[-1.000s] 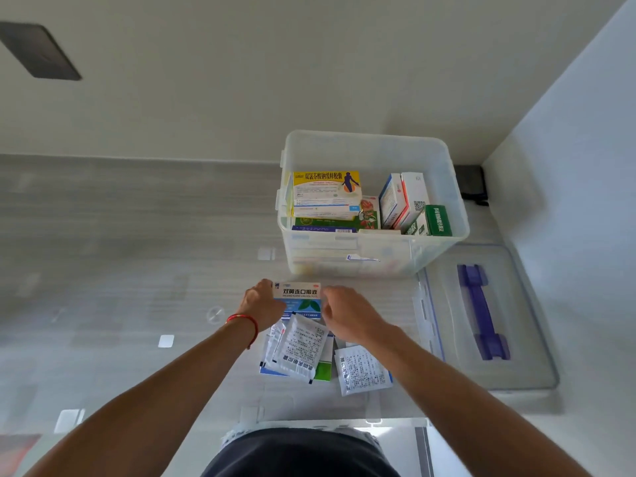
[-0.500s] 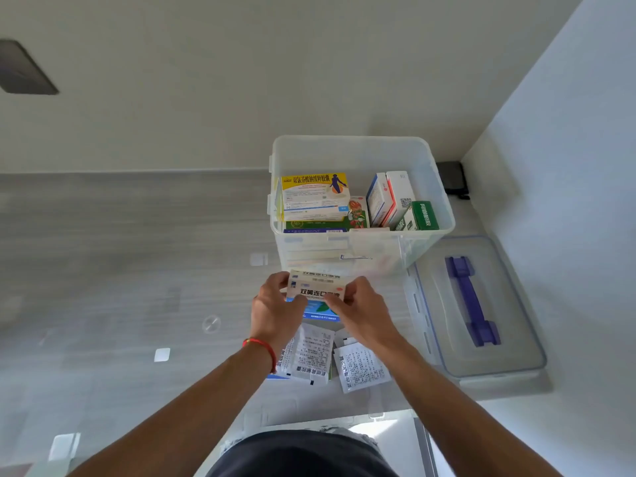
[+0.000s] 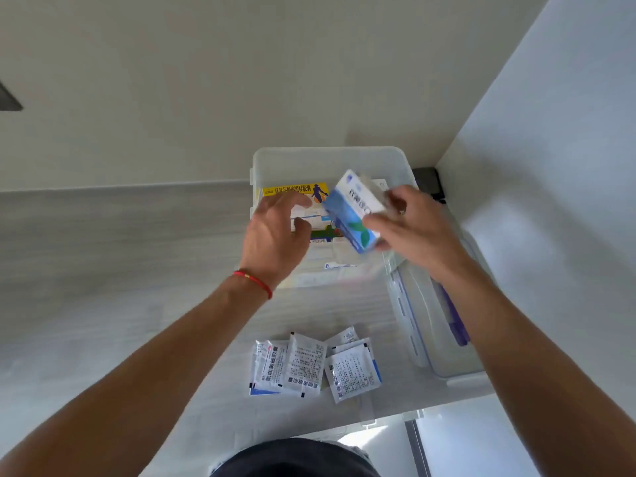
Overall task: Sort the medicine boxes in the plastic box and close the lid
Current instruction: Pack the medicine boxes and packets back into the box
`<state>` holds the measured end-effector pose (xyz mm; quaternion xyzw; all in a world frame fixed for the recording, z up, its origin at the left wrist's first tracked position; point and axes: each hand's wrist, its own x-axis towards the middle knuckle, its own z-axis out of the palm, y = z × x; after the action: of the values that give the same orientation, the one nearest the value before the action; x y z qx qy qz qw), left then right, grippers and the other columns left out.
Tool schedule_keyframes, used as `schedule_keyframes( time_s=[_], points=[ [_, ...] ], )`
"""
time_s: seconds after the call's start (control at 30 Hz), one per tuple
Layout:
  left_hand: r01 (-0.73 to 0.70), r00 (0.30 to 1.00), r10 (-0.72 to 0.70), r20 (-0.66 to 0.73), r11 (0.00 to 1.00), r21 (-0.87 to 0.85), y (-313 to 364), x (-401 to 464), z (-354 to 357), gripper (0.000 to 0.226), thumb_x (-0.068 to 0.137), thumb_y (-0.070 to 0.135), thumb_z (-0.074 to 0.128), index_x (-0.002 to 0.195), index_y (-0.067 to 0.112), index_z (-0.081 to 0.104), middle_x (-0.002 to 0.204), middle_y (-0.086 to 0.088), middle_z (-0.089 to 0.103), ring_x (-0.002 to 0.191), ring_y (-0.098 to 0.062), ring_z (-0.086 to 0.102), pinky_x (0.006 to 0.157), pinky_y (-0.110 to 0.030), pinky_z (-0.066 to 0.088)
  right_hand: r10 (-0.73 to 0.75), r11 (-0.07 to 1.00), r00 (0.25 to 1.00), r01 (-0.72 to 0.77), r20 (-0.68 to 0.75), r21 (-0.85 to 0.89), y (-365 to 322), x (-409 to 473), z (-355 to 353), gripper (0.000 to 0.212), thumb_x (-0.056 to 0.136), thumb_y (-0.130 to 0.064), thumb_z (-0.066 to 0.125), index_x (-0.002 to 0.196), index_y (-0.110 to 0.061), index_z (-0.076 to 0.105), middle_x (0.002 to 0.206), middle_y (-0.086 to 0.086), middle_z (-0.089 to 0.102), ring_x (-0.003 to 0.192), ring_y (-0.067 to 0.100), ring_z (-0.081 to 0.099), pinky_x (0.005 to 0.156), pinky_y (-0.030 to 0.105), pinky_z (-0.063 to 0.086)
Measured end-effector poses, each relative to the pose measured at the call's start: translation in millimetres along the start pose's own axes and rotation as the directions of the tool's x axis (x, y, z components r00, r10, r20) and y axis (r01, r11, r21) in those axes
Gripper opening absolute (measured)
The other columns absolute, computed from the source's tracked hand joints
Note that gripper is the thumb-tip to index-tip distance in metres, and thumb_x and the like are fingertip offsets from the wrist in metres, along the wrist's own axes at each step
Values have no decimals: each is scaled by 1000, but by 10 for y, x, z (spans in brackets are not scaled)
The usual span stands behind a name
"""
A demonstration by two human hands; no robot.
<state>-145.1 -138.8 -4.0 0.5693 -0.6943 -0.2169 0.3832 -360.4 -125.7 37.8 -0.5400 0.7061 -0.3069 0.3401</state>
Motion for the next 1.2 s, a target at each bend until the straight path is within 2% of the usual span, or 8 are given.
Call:
schedule_keyframes(
  time_s=[0.1,0.2,0.33,0.5,0.73,0.9,1.03,1.2],
  points=[
    [-38,993,5,115,957,287,-261,99,89,27,85,7,51,102,9,73,105,-7,74,110,-28,60,95,-38,47,68,982,991,-87,-117,-170,-99,492,33,40,68,-43,72,98,-16,67,94,-1,73,68,21,75,57,36,61],
    [-128,988,76,134,888,442,-356,59,156,39,87,21,37,91,11,75,89,-5,75,100,-27,61,87,-39,46,63,895,987,-122,-149,-428,-46,893,238,39,70,-46,71,82,-10,61,72,-1,62,71,29,65,49,25,39],
    [-136,988,80,132,858,495,-348,65,164,38,86,21,37,82,11,74,78,-5,72,91,-28,62,81,-41,47,84,896,992,-118,-98,-428,136,1183,641,35,77,-35,82,93,-14,57,93,4,68,75,27,64,61,33,53],
    [-128,987,57,149,843,522,-328,74,169,36,85,21,38,75,12,71,73,-3,70,88,-26,60,81,-39,45,-42,800,995,-20,-89,-600,276,1309,910,63,77,-44,86,116,-7,53,98,6,61,94,27,65,69,36,44],
    [-128,985,45,167,839,528,-322,82,168,37,85,21,37,70,12,69,68,-4,68,84,-27,59,78,-39,44,-22,661,933,283,359,-695,249,1309,908,41,92,-6,70,132,-10,65,132,15,55,110,32,62,89,40,56],
    [-152,983,74,169,842,517,-335,75,154,39,86,23,35,72,12,70,69,-4,68,85,-27,59,79,-38,44,7,677,913,296,408,-673,184,1191,786,61,93,-2,64,150,-21,50,146,14,46,124,32,57,93,38,51],
    [-175,979,102,175,860,480,-364,71,156,40,86,24,36,84,14,74,78,-4,72,91,-26,60,82,-37,43,-130,762,940,299,317,-574,91,929,604,49,96,-1,58,142,-18,61,146,11,57,127,29,57,102,42,51],
    [-255,963,232,134,949,185,-390,42,41,26,85,4,55,103,12,72,102,-3,72,109,-26,58,97,-37,42,-510,796,854,515,107,-319,65,293,307,27,93,-5,56,108,-14,77,105,1,73,83,10,67,73,24,53]
  ],
)
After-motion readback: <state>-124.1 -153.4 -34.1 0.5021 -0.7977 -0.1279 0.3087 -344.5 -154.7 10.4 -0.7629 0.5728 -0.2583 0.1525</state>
